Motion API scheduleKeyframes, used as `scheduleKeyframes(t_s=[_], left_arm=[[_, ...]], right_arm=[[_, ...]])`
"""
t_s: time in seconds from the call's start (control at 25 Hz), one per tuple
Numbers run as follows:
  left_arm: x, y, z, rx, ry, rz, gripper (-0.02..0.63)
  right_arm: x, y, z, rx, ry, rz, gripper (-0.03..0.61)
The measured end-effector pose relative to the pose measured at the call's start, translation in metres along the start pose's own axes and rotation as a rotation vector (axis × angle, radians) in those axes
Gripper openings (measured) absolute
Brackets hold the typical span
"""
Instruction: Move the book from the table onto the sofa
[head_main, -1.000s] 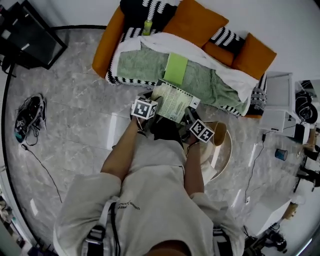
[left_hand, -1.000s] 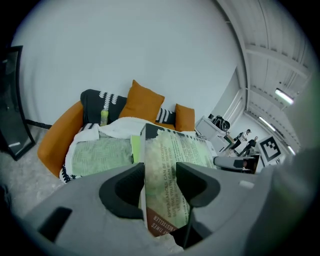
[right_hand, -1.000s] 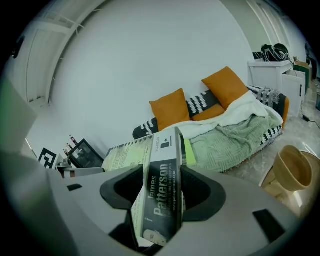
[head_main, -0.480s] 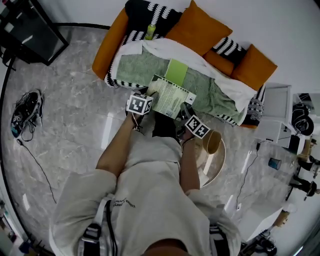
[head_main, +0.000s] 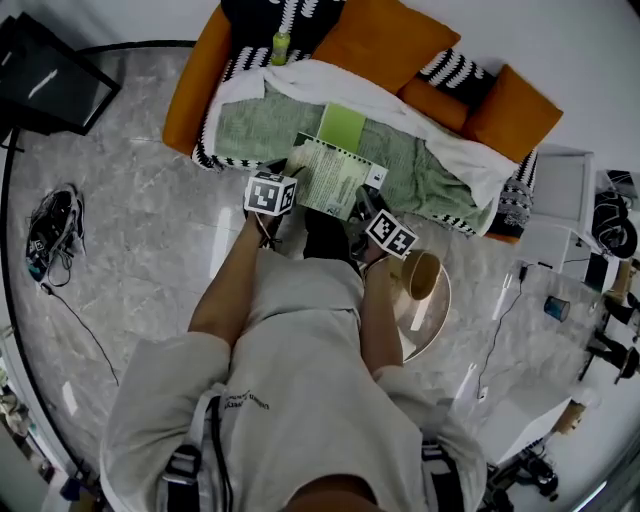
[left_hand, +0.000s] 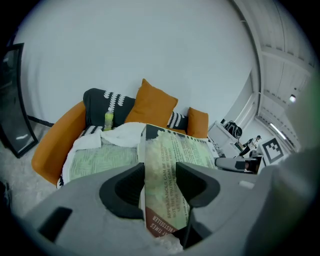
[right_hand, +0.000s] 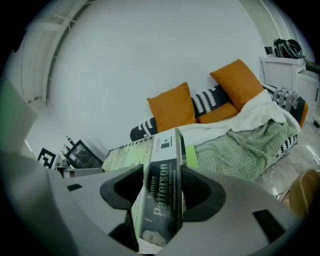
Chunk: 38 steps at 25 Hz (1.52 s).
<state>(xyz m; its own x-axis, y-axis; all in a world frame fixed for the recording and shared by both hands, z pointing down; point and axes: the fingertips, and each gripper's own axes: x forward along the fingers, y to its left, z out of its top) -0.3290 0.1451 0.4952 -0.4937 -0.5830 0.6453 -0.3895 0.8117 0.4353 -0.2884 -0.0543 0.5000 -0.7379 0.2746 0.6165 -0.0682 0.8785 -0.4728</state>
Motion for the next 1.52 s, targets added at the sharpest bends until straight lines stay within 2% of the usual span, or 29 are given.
scheduleKeyframes(t_s=[0.2, 0.36, 0.6, 0.76, 1.04, 1.24, 1.52], left_arm=[[0.047, -0.002, 0.018, -0.025, 0.034, 0.021, 0.209], [0.081, -0.004, 0.032, -0.08, 0.045, 0.041, 0.209], [0.107, 0.009, 0.047, -0.144, 0.066, 0.112, 0.209], [0.107, 0.026, 0.056, -0.164, 0.076, 0.157, 0.209], [0.101, 0.068, 0.074, -0.186, 0.059, 0.223, 0.209], [0.108, 0.102, 0.071, -0.211, 0.055, 0.204, 0.209], [0.124, 0.173, 0.052, -0.239, 0.083, 0.138, 0.209]], right_arm=[[0.029, -0.033, 0.023, 0.023, 0.05, -0.006, 0.227], [0.056, -0.055, 0.052, 0.0, 0.09, -0.005, 0.227], [0.096, -0.067, 0.071, 0.004, 0.163, 0.039, 0.227], [0.12, -0.057, 0.075, -0.004, 0.215, 0.079, 0.227], [0.164, -0.025, 0.082, 0.001, 0.225, 0.14, 0.227], [0.193, -0.013, 0.072, -0.03, 0.26, 0.134, 0.227], [0.245, 0.017, 0.043, -0.102, 0.307, 0.131, 0.227]])
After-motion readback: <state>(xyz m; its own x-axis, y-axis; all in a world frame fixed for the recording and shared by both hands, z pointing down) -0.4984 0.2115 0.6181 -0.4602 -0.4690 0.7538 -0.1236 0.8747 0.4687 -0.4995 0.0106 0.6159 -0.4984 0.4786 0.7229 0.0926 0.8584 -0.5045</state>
